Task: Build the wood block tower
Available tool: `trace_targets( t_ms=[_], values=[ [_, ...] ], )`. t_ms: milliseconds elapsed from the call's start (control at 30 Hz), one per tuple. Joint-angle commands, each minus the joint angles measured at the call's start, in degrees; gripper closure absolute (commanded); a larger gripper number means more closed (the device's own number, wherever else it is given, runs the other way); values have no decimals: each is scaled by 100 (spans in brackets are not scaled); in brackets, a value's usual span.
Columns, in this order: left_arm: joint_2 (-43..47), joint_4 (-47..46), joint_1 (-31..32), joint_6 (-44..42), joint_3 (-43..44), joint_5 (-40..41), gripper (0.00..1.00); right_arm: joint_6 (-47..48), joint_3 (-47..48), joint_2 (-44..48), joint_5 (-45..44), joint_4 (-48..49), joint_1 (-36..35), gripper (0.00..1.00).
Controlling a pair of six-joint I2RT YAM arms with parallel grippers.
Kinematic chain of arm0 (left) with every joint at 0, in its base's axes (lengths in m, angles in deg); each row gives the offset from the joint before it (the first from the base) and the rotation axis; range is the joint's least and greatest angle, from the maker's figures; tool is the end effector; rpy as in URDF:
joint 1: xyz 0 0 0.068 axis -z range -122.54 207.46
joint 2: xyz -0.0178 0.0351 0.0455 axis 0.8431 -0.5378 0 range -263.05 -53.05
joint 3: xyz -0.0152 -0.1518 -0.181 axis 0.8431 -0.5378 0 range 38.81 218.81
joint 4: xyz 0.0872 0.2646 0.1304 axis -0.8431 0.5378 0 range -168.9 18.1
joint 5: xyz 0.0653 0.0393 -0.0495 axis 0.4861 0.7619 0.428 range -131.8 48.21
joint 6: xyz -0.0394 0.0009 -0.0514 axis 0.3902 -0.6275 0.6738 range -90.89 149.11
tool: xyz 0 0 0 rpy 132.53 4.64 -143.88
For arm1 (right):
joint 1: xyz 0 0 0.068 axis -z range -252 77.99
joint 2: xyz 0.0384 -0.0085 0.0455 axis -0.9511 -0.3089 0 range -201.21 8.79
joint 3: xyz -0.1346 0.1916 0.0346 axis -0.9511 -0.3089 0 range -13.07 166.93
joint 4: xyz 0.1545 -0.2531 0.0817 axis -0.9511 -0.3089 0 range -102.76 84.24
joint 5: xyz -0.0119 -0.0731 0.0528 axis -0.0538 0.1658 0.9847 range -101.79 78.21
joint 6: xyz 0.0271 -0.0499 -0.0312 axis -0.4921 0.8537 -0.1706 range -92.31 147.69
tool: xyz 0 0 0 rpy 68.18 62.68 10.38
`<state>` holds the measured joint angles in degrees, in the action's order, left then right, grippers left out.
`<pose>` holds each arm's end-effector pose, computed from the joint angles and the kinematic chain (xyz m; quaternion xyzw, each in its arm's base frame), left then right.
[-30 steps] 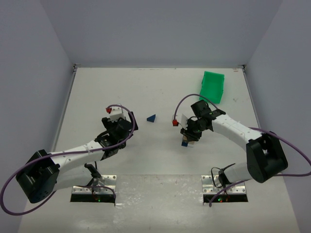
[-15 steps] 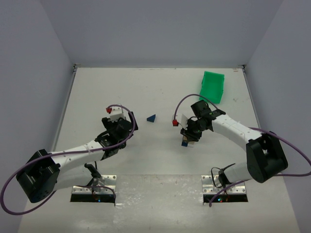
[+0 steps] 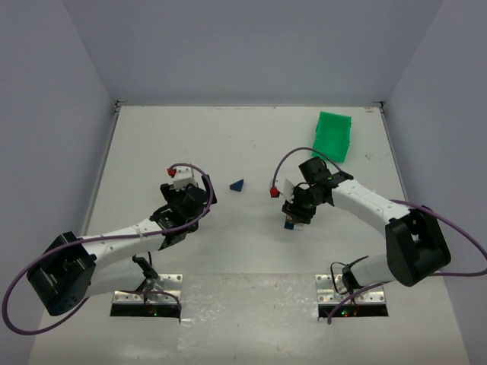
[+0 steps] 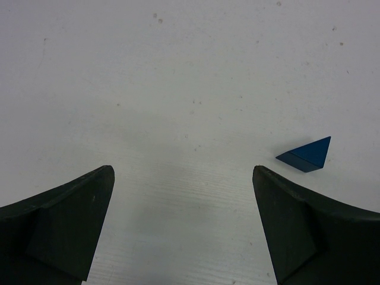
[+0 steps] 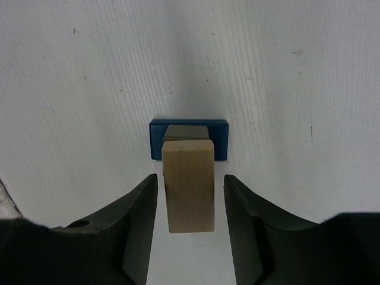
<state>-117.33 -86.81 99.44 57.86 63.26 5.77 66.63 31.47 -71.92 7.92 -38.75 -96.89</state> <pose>0.2312 -0.1579 0.1184 -0.1023 0.8172 0.0305 0.5663 0.2643 0.1413 0.0983 -0.5385 0.8062 0.1453 0.1974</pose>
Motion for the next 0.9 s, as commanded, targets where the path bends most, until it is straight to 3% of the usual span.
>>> trace_targets(
  t_ms=[0, 233, 300, 367, 600, 733, 867],
  values=[
    [-23, -202, -49, 0, 217, 60, 0, -107, 38, 20, 78, 163, 19, 48],
    [-23, -201, -48, 33, 210, 33, 0, -262, 90, 69, -22, 379, 27, 26],
    [-15, -211, -49, 51, 218, 8, 0, -281, 225, 89, -62, 390, 27, 8],
    [-15, -253, -49, 85, 226, -25, 0, -274, 343, 114, -56, 333, 27, 2],
    [-75, -629, -49, 32, 313, -480, 0, -245, 1642, 215, 666, 109, 19, 1],
    [-114, -699, -49, 181, 428, -366, 0, -1131, 2272, -70, 715, 681, -1, 1],
    [-93, -694, -58, 354, 585, -387, 0, -3017, 3455, -722, -274, 1400, -34, 1]
  ],
)
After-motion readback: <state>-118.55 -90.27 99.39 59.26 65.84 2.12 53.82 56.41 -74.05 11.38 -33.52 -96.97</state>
